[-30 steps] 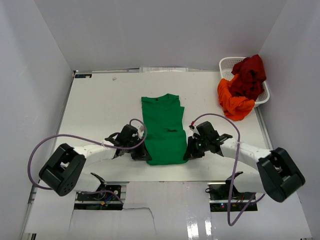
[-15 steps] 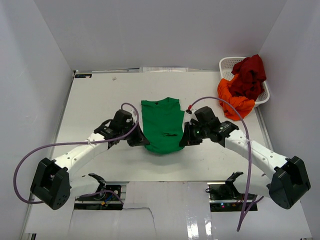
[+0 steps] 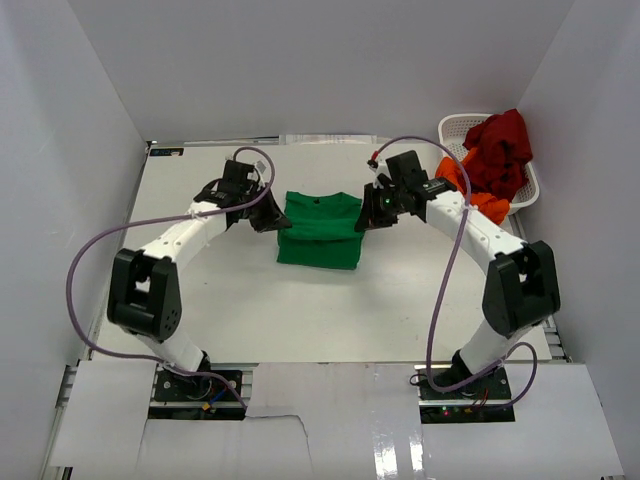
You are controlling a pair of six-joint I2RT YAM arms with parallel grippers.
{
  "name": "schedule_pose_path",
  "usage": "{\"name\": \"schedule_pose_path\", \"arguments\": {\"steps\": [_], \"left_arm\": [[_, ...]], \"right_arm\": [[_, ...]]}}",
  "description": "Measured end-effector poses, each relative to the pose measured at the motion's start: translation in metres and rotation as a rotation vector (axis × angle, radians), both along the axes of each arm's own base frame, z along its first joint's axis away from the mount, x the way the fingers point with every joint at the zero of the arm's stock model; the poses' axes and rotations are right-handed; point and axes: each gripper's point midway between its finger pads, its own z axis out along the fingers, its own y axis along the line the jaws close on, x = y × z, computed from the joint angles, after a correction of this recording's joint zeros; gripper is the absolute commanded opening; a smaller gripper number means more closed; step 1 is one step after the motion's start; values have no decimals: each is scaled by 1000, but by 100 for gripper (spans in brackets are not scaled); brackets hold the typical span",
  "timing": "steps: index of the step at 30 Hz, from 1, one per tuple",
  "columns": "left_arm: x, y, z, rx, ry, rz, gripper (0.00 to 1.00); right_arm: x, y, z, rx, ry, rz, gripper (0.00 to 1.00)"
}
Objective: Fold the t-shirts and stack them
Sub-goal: Fold the long partially folded tshirt into a neat square
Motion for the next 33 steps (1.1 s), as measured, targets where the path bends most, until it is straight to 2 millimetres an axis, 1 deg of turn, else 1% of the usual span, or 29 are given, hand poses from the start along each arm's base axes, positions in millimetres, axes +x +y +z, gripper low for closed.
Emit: {"name": "schedule_pose_path", "arguments": {"steps": [3,7,11,15,16,17,18,19,20,21,22,24,26,28,31,33], "left_arm": [[26,-4,-17,7,27,0,0],[58,-9,-35,-1,54,0,0],[89,-13,-44,-15,52,5,0],[107,-15,-47,-22,42,15,0],[110,-14,-46,-25,40,19,0],[112,-14,-45,-28,39,24,2],[115,-14,-45,-31,38,29,7],[118,-13,-44,-36,32,36,20],[121,-13,-43,-41,23,41,59],[124,-12,-43,-51,17,51,81],[128,-11,-42,-67,12,66,98],[137,-7,-41,-100,-7,106,98],[147,2,-39,-117,-31,145,98],[162,11,-30,-132,-82,183,98],[172,24,-11,-129,-165,221,98],[168,31,7,-127,-210,229,98]], "right_arm": [[30,-1,-6,-5,0,-11,8],[61,-2,-18,-7,14,-20,8],[85,-1,-28,-10,23,-24,8],[107,2,-33,1,21,-23,8],[113,3,-34,2,20,-24,9],[120,4,-35,4,16,-25,21],[127,4,-36,6,12,-30,29],[134,4,-37,8,6,-33,35],[141,3,-38,7,-3,-40,44],[148,2,-40,5,-11,-53,47],[152,0,-40,0,-24,-55,49],[167,-6,-40,-5,-65,-100,50],[187,-12,-34,2,-149,-144,50],[199,-18,-30,11,-218,-178,50],[200,-24,-26,28,-254,-196,48],[197,-20,-21,65,-268,-175,45]]}}
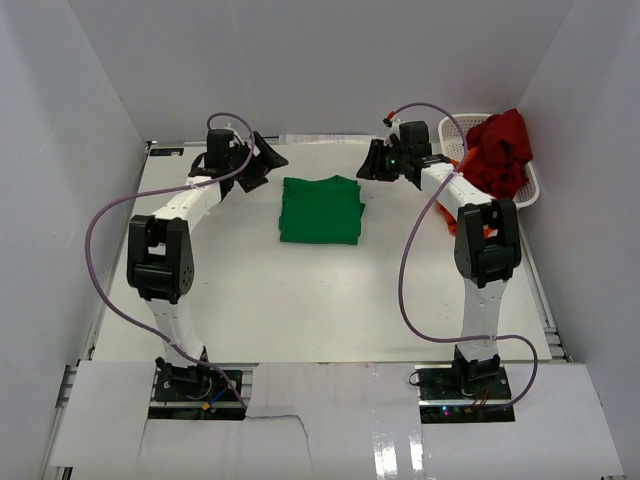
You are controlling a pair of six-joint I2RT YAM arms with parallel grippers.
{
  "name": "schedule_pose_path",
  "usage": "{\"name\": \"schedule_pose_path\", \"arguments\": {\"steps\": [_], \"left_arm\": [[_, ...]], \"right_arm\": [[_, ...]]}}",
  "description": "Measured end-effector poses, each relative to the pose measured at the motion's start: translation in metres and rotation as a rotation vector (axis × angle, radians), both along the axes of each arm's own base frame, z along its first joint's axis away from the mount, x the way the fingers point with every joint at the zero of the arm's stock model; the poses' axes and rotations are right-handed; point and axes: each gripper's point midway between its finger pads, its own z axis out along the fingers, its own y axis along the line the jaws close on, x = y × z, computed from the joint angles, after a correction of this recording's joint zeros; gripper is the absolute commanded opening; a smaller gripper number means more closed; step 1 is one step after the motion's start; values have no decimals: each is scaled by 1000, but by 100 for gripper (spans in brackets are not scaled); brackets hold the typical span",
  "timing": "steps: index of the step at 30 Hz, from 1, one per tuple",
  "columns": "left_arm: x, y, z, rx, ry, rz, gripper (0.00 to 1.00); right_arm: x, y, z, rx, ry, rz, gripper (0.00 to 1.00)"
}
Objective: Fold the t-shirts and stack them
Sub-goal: Put the neatly folded tshirt into the corner of the board with the left arm
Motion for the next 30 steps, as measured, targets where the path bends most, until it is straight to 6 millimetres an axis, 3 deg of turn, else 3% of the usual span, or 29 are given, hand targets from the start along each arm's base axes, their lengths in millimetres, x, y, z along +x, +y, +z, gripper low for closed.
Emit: {"name": "schedule_pose_path", "arguments": {"steps": [3,6,9,10,14,15,18,20,24,27,30], "left_arm": [[-17,-4,31,-17,-81,-35,96],[-41,-19,36,-49,-124,-108,88],[-48,-44,18,-80,-114,-210,79],[-46,-52,8,-93,-103,-246,70],[-28,-80,-36,-133,-59,-343,70],[-23,-84,-57,-134,-27,-349,71],[-17,-85,-96,-122,35,-333,74],[-5,-81,-91,-88,16,-294,76],[25,-59,-92,65,-7,-132,83],[32,-47,-90,155,-19,-55,87],[29,-39,-85,249,-34,-14,88]], "right_arm": [[-11,17,7,83,7,84,37],[-17,38,8,189,25,172,27],[-17,57,-4,283,68,231,25],[-16,62,-11,306,87,244,25],[-8,74,-48,363,178,253,24],[-6,75,-56,367,196,247,25],[0,74,-79,343,223,200,30],[4,71,-89,301,220,158,33],[14,73,-90,232,152,123,40],[15,76,-84,185,84,109,44],[3,73,-69,162,36,115,48]]}}
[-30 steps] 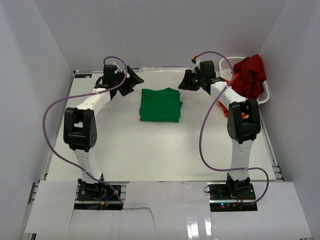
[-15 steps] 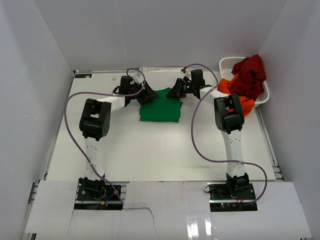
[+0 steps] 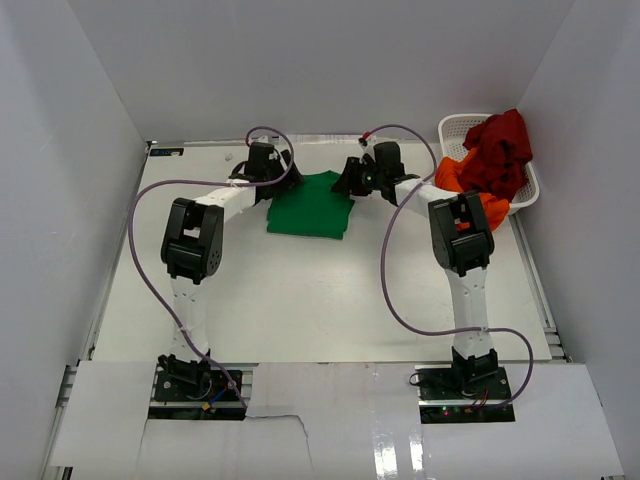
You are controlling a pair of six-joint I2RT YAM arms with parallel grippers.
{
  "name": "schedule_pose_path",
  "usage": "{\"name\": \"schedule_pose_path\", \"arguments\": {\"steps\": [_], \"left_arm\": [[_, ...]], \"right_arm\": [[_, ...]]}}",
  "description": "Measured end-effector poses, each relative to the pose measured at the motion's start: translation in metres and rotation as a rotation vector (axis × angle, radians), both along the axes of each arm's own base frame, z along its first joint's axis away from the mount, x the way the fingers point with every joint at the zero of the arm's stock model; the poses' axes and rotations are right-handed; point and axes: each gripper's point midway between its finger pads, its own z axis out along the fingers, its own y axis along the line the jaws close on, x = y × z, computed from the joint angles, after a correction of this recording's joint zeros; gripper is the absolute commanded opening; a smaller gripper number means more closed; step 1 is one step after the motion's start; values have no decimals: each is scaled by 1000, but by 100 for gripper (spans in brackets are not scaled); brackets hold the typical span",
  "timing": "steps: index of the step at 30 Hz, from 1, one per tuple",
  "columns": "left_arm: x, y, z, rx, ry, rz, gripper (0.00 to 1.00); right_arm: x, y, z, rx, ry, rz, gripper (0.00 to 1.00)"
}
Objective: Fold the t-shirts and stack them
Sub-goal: Put the neatly folded tshirt into the corner of the board with the left arm
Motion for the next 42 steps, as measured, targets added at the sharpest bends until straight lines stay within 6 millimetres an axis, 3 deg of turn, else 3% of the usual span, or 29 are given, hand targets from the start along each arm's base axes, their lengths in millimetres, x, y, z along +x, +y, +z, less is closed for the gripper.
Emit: {"name": "schedule_pose_path", "arguments": {"steps": [4,8,11,15,19,24,28,33,37,42], "left_arm": [[-4,-2,18,105,-34,5,88],[-8,-38,50,156,-87,-58,87],[-17,-65,68,190,-115,-107,88],[-36,-90,64,253,-93,-155,87],[-49,-94,35,303,-15,-176,85],[-67,-70,-22,392,123,-145,85],[-63,-60,-25,399,130,-101,88],[-48,-42,-26,357,143,-62,88],[-18,5,-25,339,136,21,92],[15,95,-26,355,115,159,98]], "right_arm": [[-14,-9,46,22,-104,5,53],[-35,-20,114,54,-242,10,54],[-52,-32,151,49,-330,-1,54],[-71,-46,167,17,-369,-22,53],[-73,-59,153,-42,-335,-53,53],[-84,-77,122,-109,-253,-89,53],[-96,-87,119,-130,-232,-102,53],[-110,-92,136,-120,-267,-107,53],[-120,-96,145,-110,-285,-105,54],[-126,-97,142,-103,-280,-95,54]]}}
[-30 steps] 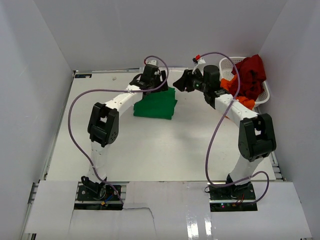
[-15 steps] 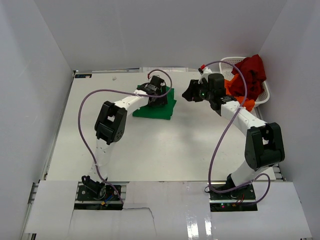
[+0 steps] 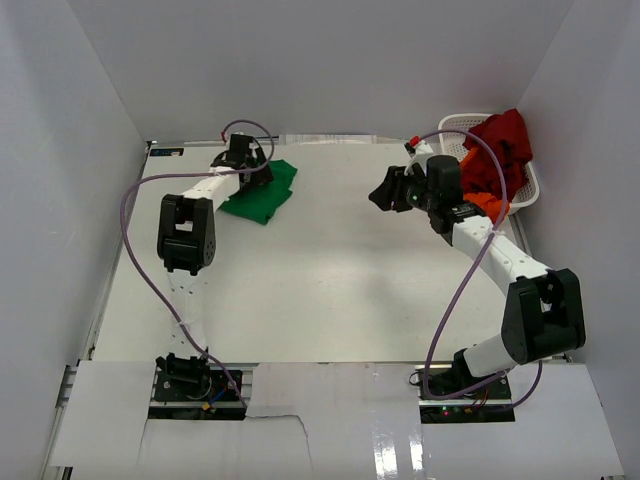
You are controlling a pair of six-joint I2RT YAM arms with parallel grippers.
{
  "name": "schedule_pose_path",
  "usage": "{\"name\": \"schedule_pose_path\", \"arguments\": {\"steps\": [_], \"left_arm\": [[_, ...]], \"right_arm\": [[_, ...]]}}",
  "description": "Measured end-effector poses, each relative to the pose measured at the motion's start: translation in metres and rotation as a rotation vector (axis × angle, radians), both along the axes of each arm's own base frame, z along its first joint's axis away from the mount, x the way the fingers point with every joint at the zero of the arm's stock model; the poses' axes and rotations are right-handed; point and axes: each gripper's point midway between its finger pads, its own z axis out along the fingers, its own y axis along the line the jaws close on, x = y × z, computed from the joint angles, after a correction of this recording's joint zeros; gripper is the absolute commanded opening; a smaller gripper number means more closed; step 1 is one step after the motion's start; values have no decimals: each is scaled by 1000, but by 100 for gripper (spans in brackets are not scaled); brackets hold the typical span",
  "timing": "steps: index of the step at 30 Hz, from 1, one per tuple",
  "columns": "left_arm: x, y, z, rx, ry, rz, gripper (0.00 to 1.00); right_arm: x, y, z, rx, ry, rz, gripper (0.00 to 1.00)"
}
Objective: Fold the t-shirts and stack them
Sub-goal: Put the neatly folded tshirt into the corner of the board with the left arm
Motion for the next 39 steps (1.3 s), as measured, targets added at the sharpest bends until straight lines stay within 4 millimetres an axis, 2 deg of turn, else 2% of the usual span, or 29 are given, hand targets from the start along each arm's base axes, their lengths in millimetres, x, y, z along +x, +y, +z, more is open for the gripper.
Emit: {"name": "schedule_pose_path", "arguments": {"steps": [4,9,13,15,18,20,22,24,26,28,30,32,34,36,38,39], "left_arm": [[16,72,1,35,-30,96,98],[34,143,1,61,-52,182,98],[68,195,4,65,-115,241,98],[89,218,7,62,-158,271,98],[109,246,12,53,-213,320,98],[109,259,12,47,-218,357,98],[100,267,15,45,-215,390,98],[83,265,20,38,-197,403,98],[70,256,36,34,-196,396,98],[64,239,67,36,-233,370,98],[55,214,112,45,-293,324,98],[45,183,173,58,-395,275,98],[21,148,237,67,-504,234,98],[-13,116,286,49,-589,184,98],[-53,107,313,36,-634,166,98],[-71,110,316,37,-636,171,98]], "right_arm": [[-7,-1,-15,-1,28,14,54],[-19,1,-29,7,59,44,53],[-32,3,-36,20,74,69,53],[-39,2,-39,26,79,79,53],[-50,1,-41,30,83,90,53],[-57,-1,-39,34,73,93,53],[-64,-3,-39,37,65,96,53],[-67,-4,-37,40,57,98,53],[-68,-3,-36,44,49,103,53],[-70,0,-37,45,51,111,53],[-71,2,-38,44,53,119,53],[-73,5,-39,44,52,128,53],[-77,6,-42,42,61,136,53],[-80,8,-46,39,69,143,53],[-85,7,-49,34,80,147,53],[-87,7,-49,34,77,148,54]]}}
